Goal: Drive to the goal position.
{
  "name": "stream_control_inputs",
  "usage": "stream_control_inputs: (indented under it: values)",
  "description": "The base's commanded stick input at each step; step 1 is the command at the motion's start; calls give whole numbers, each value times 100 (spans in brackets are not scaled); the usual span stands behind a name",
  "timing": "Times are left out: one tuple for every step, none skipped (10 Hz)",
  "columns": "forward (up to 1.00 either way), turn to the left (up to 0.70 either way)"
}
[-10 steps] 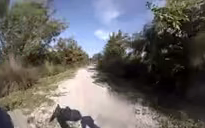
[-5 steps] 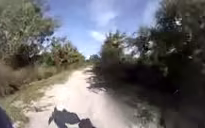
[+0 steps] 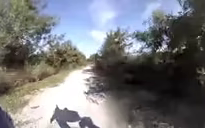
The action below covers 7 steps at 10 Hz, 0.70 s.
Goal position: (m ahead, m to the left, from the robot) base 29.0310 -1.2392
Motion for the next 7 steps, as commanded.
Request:
stream_control_inputs:
  values:
    - [100,27]
    - [100,27]
    - [100,27]
    - [100,27]
    - [100,27]
    - [100,27]
    - [100,27]
